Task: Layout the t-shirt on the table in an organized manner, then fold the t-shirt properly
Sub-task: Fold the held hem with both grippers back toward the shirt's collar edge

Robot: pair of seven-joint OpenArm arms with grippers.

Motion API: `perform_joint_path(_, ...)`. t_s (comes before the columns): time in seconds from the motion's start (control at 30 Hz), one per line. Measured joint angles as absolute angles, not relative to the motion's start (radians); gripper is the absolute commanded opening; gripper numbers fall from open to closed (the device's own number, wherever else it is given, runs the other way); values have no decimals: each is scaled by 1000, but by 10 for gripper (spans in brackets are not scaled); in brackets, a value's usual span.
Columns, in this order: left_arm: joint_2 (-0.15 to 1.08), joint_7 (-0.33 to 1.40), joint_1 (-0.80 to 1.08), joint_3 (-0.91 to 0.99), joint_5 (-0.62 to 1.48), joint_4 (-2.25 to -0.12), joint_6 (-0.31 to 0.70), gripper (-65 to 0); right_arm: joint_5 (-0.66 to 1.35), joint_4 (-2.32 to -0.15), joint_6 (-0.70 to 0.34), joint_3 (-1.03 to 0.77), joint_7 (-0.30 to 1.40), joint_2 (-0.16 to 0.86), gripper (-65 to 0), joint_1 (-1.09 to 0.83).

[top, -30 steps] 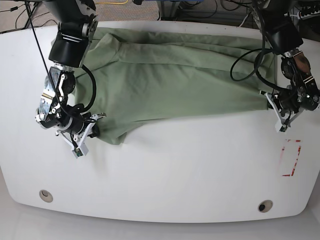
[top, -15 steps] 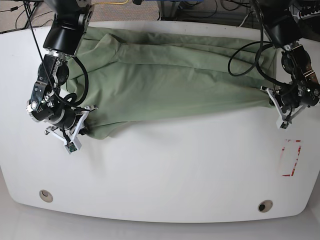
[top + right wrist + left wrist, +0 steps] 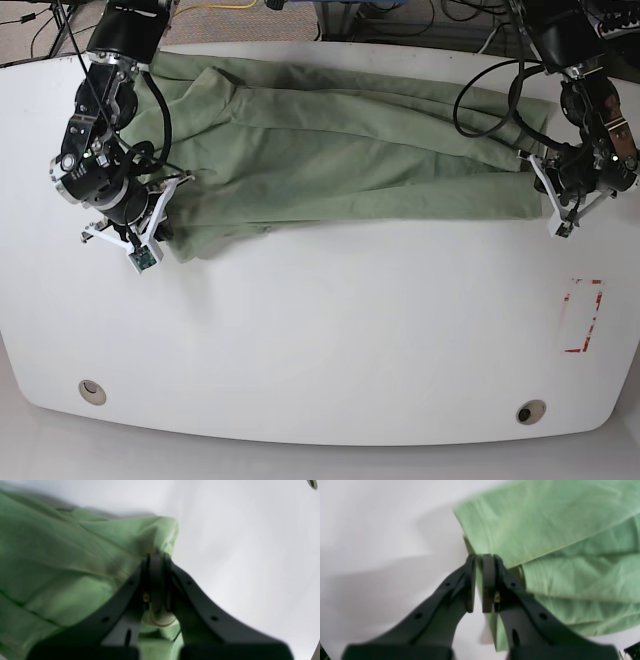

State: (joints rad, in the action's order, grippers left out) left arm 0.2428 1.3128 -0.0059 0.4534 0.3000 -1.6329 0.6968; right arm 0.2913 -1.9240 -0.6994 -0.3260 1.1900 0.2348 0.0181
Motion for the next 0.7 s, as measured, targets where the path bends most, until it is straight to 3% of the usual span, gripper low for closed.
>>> perform_joint_path(0.47, 245, 1312, 18, 453, 297, -1634, 697, -615, 292, -1974, -699, -327, 1190, 226, -647, -81)
perform_joint_path(0.7, 244, 1315, -66, 455, 294, -1625, 697, -465, 292, -1974, -699, -327, 1190, 210, -647, -78)
